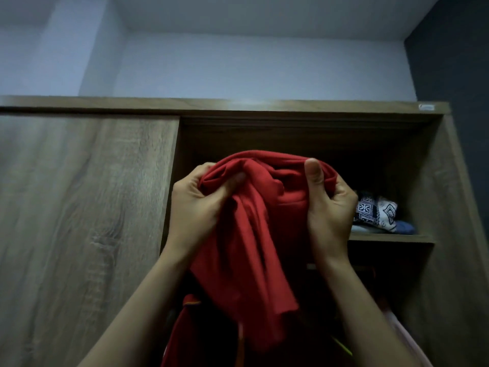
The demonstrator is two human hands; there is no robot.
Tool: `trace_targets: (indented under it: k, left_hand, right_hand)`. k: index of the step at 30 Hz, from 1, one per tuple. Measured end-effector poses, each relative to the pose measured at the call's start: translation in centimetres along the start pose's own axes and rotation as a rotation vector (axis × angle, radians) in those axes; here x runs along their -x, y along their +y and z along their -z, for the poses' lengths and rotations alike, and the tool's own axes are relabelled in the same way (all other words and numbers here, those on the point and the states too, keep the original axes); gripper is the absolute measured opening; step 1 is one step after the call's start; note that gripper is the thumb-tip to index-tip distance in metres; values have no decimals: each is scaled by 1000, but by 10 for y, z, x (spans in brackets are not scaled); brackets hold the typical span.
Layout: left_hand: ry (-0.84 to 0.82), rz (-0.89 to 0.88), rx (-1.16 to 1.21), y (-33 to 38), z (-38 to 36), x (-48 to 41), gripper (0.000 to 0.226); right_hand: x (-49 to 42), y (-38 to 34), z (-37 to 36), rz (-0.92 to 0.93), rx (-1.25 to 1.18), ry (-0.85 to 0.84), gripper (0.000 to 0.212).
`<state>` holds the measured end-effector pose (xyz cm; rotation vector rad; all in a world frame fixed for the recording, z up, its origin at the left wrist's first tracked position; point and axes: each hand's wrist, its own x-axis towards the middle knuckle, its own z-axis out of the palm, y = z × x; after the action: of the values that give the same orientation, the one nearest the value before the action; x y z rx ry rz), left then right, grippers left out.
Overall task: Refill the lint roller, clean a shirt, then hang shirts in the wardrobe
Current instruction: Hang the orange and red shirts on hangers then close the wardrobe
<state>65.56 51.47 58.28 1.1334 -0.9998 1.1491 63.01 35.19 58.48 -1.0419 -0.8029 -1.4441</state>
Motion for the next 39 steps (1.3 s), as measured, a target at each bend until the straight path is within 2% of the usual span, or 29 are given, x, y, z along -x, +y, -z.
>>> trace_targets:
  k: [3, 6, 12, 14, 17, 21, 23, 26, 29, 31, 34, 37, 39]
  left_hand:
    - [-13, 147, 38, -6, -5, 29, 19]
    - [-14, 332, -2, -21, -2, 70, 32]
    - [-182, 338, -145, -30, 4, 178, 15]
    - [-254, 393, -156, -39, 6, 207, 17]
    - [-347, 492, -121, -48, 7, 245, 18]
    - [-389, 665, -103, -57, 13, 276, 10]
    - [-411, 762, -73, -58, 16, 287, 22]
    - [-476, 919, -58, -55, 16, 297, 40]
    - [-616, 844, -324, -58, 13, 307, 38]
    - [-676, 765, -406, -62, 10, 310, 33]
    - [-616, 693, -300, -65, 3, 316, 20]
    - [-486, 740, -224, -68, -5, 322, 28]
    - [-339, 801, -175, -72, -13, 321, 28]
  right_hand:
    - [26, -1, 13, -129, 13, 46, 41]
    - [68, 5, 37, -195, 148, 80, 60]
    - [166, 22, 86, -379, 304, 150, 52]
    - [191, 28, 100, -444, 348, 190, 44]
    - [220, 36, 118, -512, 429, 200, 44]
    - [247, 43, 139, -587, 460, 135, 47]
    - [255, 44, 147, -606, 473, 86, 49]
    - [261, 44, 153, -621, 472, 23, 40]
    - [265, 44, 156, -630, 463, -51, 37]
    - [267, 44, 156, -635, 440, -107, 39]
    - [272, 47, 158, -639, 435, -189, 38]
    - [277, 54, 165, -623, 474, -224, 39]
    - [280, 60, 167, -632, 503, -239, 37]
